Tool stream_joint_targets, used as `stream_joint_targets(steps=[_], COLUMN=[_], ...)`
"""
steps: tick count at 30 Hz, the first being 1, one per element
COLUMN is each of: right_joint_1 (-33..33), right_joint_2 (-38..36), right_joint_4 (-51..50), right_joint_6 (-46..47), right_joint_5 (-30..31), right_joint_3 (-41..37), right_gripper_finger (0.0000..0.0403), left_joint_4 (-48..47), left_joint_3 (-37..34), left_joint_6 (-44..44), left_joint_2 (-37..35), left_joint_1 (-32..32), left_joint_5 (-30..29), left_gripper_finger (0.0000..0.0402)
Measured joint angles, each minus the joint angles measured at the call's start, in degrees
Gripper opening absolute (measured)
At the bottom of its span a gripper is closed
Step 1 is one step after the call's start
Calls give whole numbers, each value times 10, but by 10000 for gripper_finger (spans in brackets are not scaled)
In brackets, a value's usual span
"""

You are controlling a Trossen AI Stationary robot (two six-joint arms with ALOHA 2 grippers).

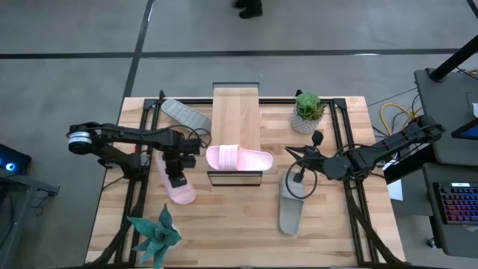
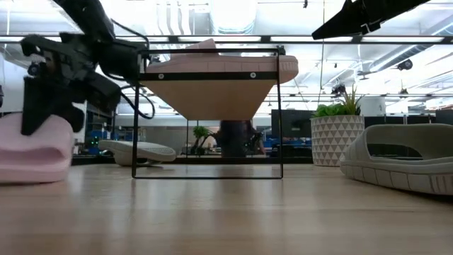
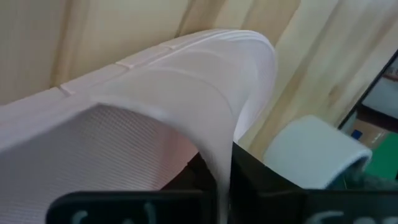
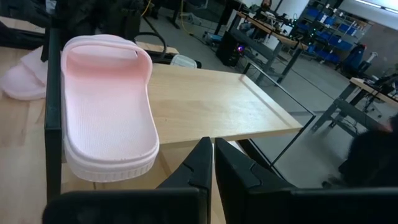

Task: Pick and place slides into the shelf
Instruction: Put the pink slipper on the shelf

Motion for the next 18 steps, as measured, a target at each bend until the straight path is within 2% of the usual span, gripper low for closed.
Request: stream_joint_targets(steps=[9, 14, 18], right_joint_1=[0, 0, 0], right_joint_2=[0, 0, 0], right_joint_4=[1, 1, 1], right_joint_6=[2, 2, 2], right_joint_5=[0, 0, 0], right_joint_3=[0, 0, 0], right_gripper_finger=[9, 9, 9], left_joint_4=[-124, -229, -242], left_joint_3=[101, 180, 251], left_joint_6=[-19, -24, -34], left_joint_2=[-55, -93, -124], left_joint_1=[0, 0, 0], left_joint_5=[-87, -174, -238], left_gripper_finger=[1, 1, 0])
